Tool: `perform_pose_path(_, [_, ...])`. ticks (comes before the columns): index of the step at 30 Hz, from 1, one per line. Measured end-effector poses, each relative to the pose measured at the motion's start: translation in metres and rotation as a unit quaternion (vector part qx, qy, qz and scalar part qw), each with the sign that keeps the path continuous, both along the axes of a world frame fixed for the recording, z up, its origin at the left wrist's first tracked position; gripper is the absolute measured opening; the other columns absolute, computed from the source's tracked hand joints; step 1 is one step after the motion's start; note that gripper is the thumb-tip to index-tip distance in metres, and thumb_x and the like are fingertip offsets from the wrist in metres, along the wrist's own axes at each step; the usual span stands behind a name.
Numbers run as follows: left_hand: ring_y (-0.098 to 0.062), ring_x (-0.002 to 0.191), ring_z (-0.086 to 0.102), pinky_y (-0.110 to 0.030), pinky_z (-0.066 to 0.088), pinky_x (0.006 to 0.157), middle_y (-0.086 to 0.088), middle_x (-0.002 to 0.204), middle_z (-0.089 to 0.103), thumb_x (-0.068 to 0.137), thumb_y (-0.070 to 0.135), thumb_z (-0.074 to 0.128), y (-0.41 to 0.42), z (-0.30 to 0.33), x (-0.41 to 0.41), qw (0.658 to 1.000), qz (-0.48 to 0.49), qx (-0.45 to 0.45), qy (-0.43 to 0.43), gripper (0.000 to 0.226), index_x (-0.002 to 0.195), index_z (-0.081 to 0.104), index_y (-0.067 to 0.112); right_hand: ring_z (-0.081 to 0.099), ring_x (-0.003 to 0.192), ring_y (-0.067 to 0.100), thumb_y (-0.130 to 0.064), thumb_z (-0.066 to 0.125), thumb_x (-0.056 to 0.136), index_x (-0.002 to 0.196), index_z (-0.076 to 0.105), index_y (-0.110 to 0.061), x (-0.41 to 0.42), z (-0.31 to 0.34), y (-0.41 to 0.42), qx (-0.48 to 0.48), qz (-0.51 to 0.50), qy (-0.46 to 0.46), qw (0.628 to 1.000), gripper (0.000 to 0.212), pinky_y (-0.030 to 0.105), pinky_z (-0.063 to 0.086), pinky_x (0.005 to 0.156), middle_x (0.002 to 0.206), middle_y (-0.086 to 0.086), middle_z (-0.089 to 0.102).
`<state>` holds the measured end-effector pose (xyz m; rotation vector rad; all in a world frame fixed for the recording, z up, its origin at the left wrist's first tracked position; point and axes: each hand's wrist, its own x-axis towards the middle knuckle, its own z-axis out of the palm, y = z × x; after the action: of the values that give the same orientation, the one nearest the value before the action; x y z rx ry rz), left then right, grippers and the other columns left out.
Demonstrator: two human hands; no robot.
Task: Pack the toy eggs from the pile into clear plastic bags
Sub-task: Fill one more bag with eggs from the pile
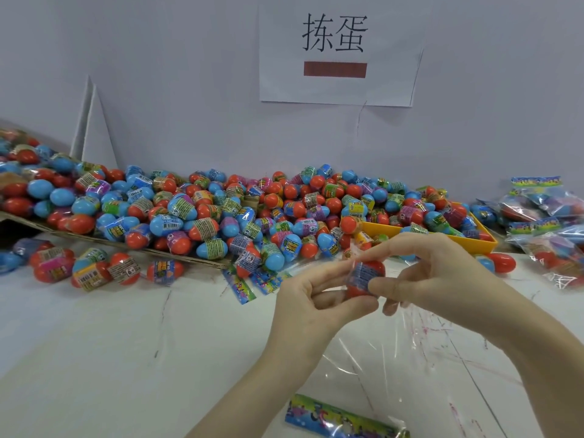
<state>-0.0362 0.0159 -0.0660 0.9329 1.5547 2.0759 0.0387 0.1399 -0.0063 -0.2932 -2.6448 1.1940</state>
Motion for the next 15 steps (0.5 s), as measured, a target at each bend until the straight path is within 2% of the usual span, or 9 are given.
perform_pose_path(4, [-0.011, 0.083, 0.070, -0.015, 0.052, 0.068, 0.009, 0.090, 0.074, 0.070, 0.001, 0.076, 0.002, -0.003, 0.002, 0.999, -0.003, -0.024, 0.039, 0.038, 0.094, 0.069, 0.030, 0.063, 0.058, 0.002, -0.031, 0.078, 0.054, 0.073, 0.065, -0.036, -0.001, -0.003, 0.000, 0.007, -0.035, 0.052, 0.998, 0.024, 0.014, 0.050, 0.052, 0.071, -0.015, 0.066])
perform_pose_path(6, [-0.009, 0.088, 0.068, -0.014, 0.052, 0.070, 0.014, 0.094, 0.071, 0.070, 0.005, 0.077, 0.002, -0.004, 0.001, 0.998, 0.011, -0.035, 0.057, 0.039, 0.096, 0.067, 0.032, 0.063, 0.060, 0.002, -0.037, 0.077, 0.047, 0.068, 0.067, -0.032, -0.004, -0.006, 0.001, -0.001, -0.034, 0.072, 0.997, 0.023, 0.013, 0.051, 0.053, 0.071, -0.017, 0.067])
perform_pose_path(8, [-0.006, 0.089, 0.066, -0.014, 0.051, 0.072, 0.017, 0.097, 0.069, 0.071, 0.006, 0.077, 0.001, -0.005, 0.000, 0.996, 0.019, -0.037, 0.075, 0.038, 0.100, 0.068, 0.029, 0.064, 0.063, 0.001, -0.037, 0.076, 0.051, 0.064, 0.067, -0.035, -0.005, -0.008, 0.000, 0.010, -0.020, 0.072, 0.997, 0.017, 0.012, 0.051, 0.054, 0.070, -0.021, 0.067])
perform_pose_path(10, [-0.003, 0.087, 0.066, -0.014, 0.051, 0.072, 0.017, 0.095, 0.069, 0.071, 0.007, 0.077, 0.000, -0.006, -0.001, 0.996, 0.027, -0.040, 0.076, 0.035, 0.099, 0.069, 0.026, 0.063, 0.066, -0.002, -0.046, 0.066, 0.058, 0.064, 0.065, -0.041, -0.007, -0.008, 0.000, 0.031, 0.005, 0.069, 0.997, 0.008, 0.012, 0.051, 0.057, 0.068, -0.022, 0.067])
perform_pose_path(12, [-0.006, 0.080, 0.067, -0.018, 0.053, 0.071, 0.014, 0.089, 0.071, 0.069, 0.006, 0.078, 0.001, -0.007, -0.002, 0.997, 0.029, -0.045, 0.050, 0.032, 0.096, 0.071, 0.023, 0.060, 0.069, -0.004, -0.057, 0.052, 0.061, 0.066, 0.064, -0.045, -0.008, -0.009, -0.001, 0.076, 0.035, 0.067, 0.994, 0.017, 0.010, 0.047, 0.059, 0.068, -0.024, 0.066])
perform_pose_path(14, [-0.008, 0.077, 0.069, -0.018, 0.054, 0.068, 0.012, 0.087, 0.072, 0.070, 0.003, 0.077, 0.001, -0.009, -0.004, 0.999, 0.021, -0.044, 0.010, 0.031, 0.093, 0.071, 0.023, 0.056, 0.076, -0.009, -0.050, 0.053, 0.071, 0.069, 0.062, -0.050, -0.010, -0.010, -0.001, 0.114, 0.054, 0.051, 0.991, 0.008, 0.008, 0.042, 0.064, 0.072, -0.029, 0.064])
perform_pose_path(15, [-0.007, 0.077, 0.069, -0.017, 0.053, 0.066, 0.011, 0.087, 0.073, 0.071, 0.001, 0.076, 0.001, -0.009, -0.005, 0.999, 0.018, -0.044, -0.001, 0.031, 0.093, 0.070, 0.023, 0.053, 0.080, -0.011, -0.042, 0.058, 0.075, 0.072, 0.061, -0.053, -0.012, -0.012, 0.000, 0.130, 0.063, 0.048, 0.988, 0.012, 0.006, 0.040, 0.067, 0.074, -0.030, 0.064])
